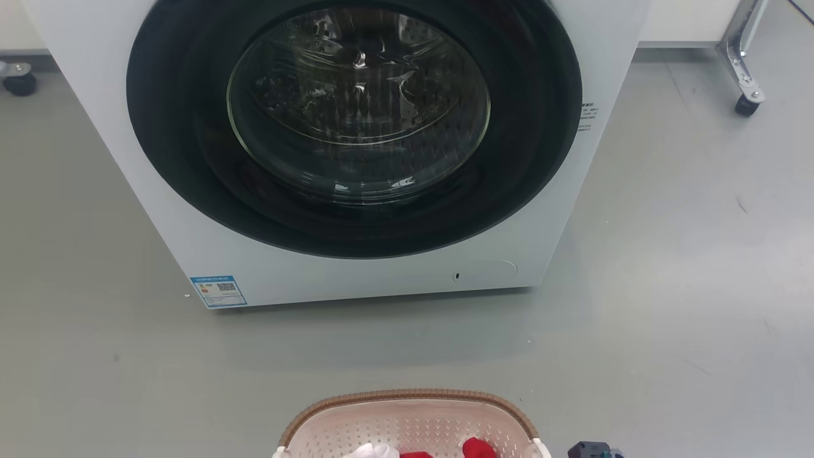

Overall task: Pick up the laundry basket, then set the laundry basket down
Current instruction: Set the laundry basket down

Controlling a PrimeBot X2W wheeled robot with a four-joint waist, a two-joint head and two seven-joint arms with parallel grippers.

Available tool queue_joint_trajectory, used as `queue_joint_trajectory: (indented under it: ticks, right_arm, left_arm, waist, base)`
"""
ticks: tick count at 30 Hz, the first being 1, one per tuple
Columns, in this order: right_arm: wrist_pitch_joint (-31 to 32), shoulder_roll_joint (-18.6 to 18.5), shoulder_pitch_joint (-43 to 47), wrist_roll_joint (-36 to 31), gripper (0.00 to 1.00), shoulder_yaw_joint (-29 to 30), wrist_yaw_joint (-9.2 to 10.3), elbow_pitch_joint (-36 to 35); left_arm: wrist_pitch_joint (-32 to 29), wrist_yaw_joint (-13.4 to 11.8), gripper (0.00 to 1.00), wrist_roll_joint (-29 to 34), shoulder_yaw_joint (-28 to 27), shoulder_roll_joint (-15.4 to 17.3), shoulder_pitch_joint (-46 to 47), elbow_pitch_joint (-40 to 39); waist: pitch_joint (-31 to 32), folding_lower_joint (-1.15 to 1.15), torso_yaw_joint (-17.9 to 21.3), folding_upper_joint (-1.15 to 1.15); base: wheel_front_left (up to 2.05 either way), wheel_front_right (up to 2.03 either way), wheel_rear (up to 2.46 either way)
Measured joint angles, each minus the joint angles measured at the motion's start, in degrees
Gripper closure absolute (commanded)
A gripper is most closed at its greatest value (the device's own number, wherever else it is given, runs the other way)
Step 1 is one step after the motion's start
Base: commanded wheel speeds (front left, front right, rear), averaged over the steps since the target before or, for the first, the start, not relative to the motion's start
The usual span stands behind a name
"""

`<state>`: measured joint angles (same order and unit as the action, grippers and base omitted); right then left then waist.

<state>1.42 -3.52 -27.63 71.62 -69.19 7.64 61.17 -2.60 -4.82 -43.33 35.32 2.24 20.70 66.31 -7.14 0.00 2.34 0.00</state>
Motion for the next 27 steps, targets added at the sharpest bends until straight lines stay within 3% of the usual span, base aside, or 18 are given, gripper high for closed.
queue_joint_trajectory:
  ticks: [12,27]
  right_arm:
    - [-1.59,-0.11,-6.38,0.51,1.0,0.48,-0.01,0.01]
    - [-3.28,-0.19,-21.81,-0.05,1.0,2.04,-0.01,2.09]
  left_arm:
    - [0.37,-0.24,1.0,-1.15,-1.79,0.09,7.12,-0.02]
    - [1.32,-0.79,1.0,-0.93,-2.49,0.9,19.99,-1.57]
  waist:
    - [-5.92,0.01,-0.16,0.0]
    - [-17.49,0.01,-0.11,0.01]
  base:
    - [0.0,0.0,0.0]
    - [0.0,0.0,0.0]
